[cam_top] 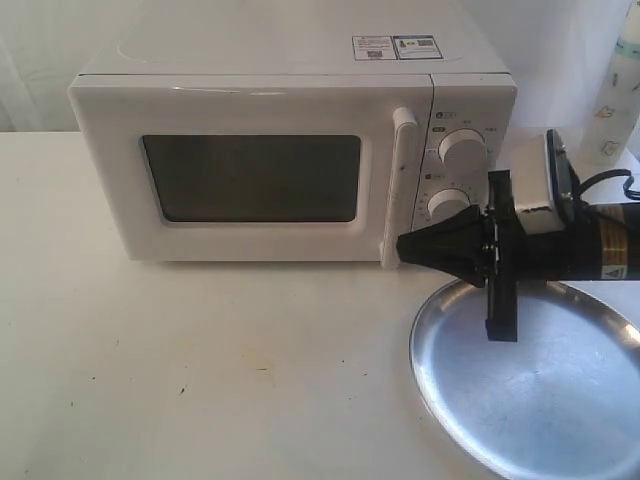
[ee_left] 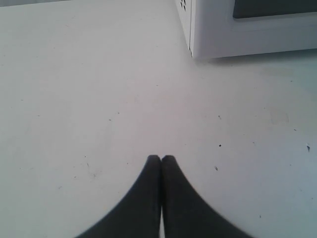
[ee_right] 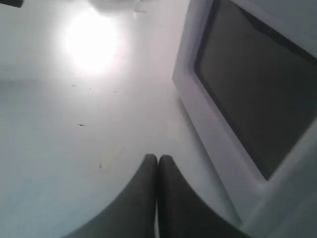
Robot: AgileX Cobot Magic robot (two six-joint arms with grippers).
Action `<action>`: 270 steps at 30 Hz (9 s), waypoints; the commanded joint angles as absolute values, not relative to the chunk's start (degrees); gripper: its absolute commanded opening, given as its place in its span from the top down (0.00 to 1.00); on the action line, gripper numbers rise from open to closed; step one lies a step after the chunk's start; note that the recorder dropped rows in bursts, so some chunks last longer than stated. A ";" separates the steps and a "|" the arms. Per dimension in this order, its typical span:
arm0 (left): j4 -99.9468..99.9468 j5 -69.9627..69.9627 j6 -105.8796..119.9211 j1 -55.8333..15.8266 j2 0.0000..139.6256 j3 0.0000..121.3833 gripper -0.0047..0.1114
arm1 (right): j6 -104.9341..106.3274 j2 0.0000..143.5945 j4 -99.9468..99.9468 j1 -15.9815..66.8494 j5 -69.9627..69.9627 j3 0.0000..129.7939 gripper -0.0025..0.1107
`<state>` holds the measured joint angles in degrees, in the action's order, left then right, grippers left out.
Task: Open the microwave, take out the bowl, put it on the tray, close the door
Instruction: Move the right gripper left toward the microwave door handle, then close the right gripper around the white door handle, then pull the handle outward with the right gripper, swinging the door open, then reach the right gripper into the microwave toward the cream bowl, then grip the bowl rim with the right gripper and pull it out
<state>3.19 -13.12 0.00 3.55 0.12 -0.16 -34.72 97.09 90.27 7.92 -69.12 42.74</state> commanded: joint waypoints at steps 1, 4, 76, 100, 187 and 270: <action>3.57 -13.29 0.00 3.28 0.00 0.00 0.96 | -33.55 100.45 90.05 2.60 -69.96 45.39 0.98; 3.57 -13.29 0.00 3.28 0.00 0.00 0.96 | -32.52 102.26 90.16 -0.64 -69.96 46.21 0.98; 3.57 -13.29 0.00 3.28 0.00 0.00 0.96 | -16.53 109.40 85.43 19.31 -69.96 49.65 0.98; 3.57 -13.29 0.00 3.28 0.00 0.00 0.96 | -19.35 104.27 78.50 14.25 -61.50 50.11 0.93; 3.57 -13.29 0.00 3.28 0.00 0.00 0.96 | -78.22 84.82 99.95 24.04 -44.63 30.70 0.72; 3.38 -13.29 0.00 3.28 0.00 0.00 0.96 | 10.16 119.06 14.49 59.29 26.27 91.24 0.98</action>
